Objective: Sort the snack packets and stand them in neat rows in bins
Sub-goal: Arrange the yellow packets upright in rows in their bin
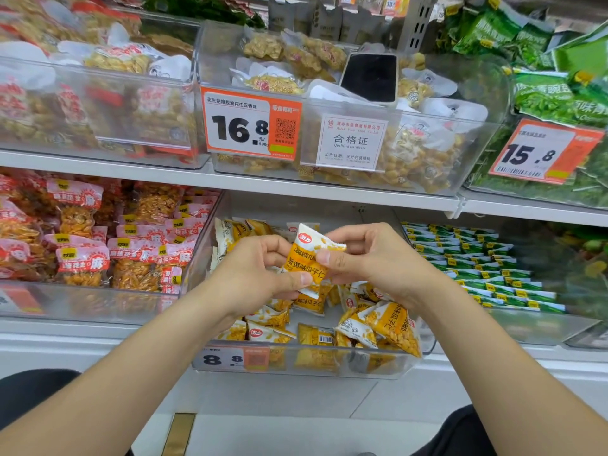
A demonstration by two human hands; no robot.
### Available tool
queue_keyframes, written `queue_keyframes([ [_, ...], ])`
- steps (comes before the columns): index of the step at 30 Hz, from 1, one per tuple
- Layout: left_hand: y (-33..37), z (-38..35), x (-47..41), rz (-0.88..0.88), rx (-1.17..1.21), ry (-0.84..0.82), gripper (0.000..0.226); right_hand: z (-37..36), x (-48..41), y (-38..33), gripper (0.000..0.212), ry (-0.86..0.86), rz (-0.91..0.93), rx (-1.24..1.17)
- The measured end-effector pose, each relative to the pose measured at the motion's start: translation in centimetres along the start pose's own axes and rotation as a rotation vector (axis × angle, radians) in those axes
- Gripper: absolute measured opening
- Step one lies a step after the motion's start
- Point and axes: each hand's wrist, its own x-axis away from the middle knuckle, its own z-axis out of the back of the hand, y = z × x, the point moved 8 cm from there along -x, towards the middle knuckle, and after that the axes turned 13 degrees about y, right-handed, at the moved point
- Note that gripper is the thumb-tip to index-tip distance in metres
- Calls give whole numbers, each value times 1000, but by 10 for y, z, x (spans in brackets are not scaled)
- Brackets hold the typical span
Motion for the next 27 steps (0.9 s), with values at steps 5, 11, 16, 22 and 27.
queue_keyframes([
  [5, 11, 14, -2, -391, -564, 188, 33, 3, -13, 12, 8, 102, 86, 336],
  [11, 4, 16, 1, -530, -864, 165, 20, -17, -22, 31, 13, 31, 202, 869],
  [16, -5, 9, 4, -534, -960, 74, 17, -40, -26, 44, 24, 30, 165, 1052],
  [22, -9, 4, 6, -557, -1051, 2, 22, -44, -28, 36, 28, 113, 179, 1126],
  [27, -9, 5, 6, -563, -1065, -4, 19, -39, -22, 26, 50, 138, 171, 1203],
])
